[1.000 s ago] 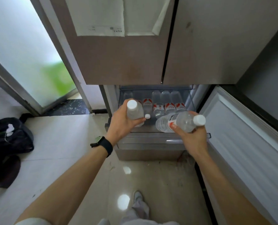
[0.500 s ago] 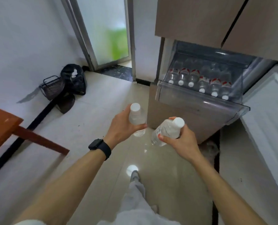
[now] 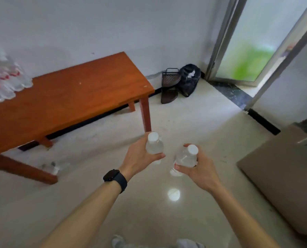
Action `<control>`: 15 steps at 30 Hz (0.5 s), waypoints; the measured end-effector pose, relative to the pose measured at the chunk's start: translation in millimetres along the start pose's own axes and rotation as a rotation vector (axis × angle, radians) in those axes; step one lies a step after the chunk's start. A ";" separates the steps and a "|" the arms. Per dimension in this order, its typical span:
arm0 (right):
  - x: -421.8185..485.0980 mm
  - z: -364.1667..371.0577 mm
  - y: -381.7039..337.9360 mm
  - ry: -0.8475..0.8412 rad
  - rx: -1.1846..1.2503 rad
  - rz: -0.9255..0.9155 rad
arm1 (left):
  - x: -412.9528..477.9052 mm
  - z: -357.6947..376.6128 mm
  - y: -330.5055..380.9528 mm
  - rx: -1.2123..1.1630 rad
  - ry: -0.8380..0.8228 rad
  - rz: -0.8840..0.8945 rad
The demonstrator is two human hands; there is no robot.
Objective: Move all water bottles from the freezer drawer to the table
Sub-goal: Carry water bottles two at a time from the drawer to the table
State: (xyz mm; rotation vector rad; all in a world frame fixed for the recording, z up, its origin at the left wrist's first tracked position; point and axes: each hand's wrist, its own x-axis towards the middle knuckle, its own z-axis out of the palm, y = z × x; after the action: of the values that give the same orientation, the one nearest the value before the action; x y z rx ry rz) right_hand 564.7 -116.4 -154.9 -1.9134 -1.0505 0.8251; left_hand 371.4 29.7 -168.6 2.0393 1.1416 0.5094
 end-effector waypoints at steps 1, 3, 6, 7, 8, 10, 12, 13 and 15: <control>4.5 26.0 -17.0 -0.029 -0.006 -0.027 | -10.4 -24.9 -22.7 -0.007 0.043 -0.037; 10.1 79.7 -51.2 -0.081 -0.023 -0.080 | -34.2 -74.4 -67.6 -0.003 0.121 -0.102; 17.8 160.2 -98.6 -0.153 -0.083 -0.162 | -68.1 -148.4 -127.1 -0.011 0.187 -0.206; 19.5 185.4 -113.7 -0.178 -0.095 -0.188 | -78.3 -171.2 -145.6 -0.010 0.206 -0.247; 20.1 209.1 -128.4 -0.204 -0.104 -0.214 | -88.2 -192.7 -162.8 -0.003 0.224 -0.289; 22.3 253.3 -155.9 -0.254 -0.121 -0.270 | -104.8 -232.6 -194.4 0.028 0.277 -0.350; 26.9 291.7 -182.9 -0.303 -0.132 -0.304 | -116.0 -267.7 -221.9 0.049 0.335 -0.395; 30.1 309.2 -195.6 -0.327 -0.141 -0.319 | -119.9 -282.9 -234.7 0.059 0.362 -0.416; 37.7 341.1 -217.9 -0.373 -0.157 -0.348 | -125.4 -309.5 -258.2 0.080 0.393 -0.461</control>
State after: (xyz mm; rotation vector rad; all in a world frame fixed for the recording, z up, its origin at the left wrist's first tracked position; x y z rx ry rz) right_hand 223.0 103.0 -136.9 -1.6629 -1.6629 0.9364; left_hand -37.2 135.5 -160.5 1.6964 1.8319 0.6496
